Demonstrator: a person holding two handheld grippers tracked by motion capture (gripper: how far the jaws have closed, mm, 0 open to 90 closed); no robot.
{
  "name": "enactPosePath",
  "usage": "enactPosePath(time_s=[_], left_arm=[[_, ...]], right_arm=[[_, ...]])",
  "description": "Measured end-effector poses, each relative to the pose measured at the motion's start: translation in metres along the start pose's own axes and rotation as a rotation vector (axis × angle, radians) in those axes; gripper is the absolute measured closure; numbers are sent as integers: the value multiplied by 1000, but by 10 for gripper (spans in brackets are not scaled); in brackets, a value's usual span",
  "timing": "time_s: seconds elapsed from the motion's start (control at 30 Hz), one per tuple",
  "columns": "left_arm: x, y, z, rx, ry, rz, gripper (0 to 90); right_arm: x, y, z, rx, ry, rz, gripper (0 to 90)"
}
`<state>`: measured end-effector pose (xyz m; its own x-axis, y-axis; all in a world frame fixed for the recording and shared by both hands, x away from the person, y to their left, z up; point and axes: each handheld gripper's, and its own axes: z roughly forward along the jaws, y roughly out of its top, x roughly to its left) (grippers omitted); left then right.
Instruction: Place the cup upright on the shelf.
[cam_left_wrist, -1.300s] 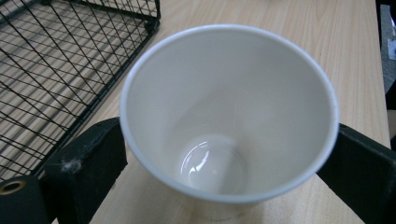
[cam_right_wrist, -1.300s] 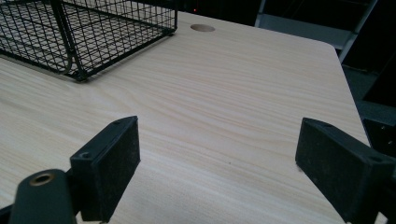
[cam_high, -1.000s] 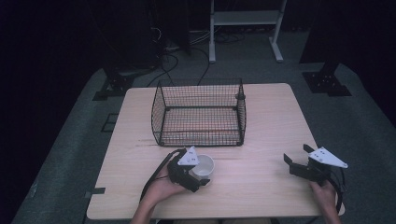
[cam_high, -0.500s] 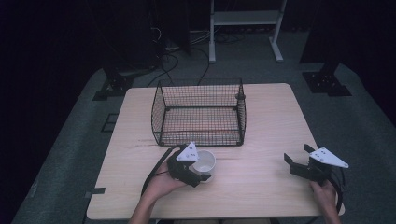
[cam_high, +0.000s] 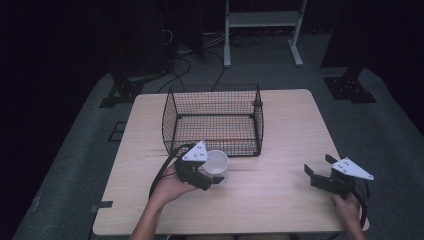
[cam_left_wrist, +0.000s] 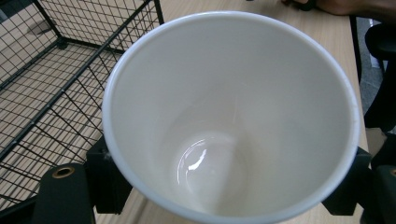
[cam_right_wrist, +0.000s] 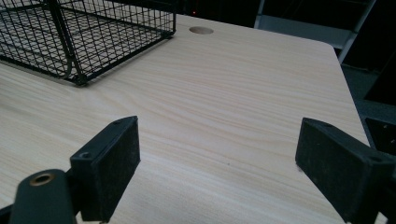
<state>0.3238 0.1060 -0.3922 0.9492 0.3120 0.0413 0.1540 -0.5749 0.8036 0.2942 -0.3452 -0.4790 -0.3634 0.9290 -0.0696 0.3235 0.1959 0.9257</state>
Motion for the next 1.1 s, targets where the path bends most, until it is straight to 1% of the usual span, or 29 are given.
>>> enactPosePath(time_s=[0.23, 0.7, 0.8, 1.0, 1.1], left_arm=[[3, 5, -4, 7, -3, 7, 208], [14, 16, -13, 2, -17, 4, 208], [16, 19, -14, 3, -16, 10, 208], [22, 28, -20, -6, -18, 13, 208], [25, 32, -22, -2, -22, 14, 208]], right_arm=[[0, 0, 0, 1, 0, 2, 131], [0, 0, 0, 2, 3, 2, 131], [0, 0, 0, 2, 3, 4, 130], [-1, 0, 0, 1, 4, 8, 131], [-1, 0, 0, 1, 5, 8, 130]])
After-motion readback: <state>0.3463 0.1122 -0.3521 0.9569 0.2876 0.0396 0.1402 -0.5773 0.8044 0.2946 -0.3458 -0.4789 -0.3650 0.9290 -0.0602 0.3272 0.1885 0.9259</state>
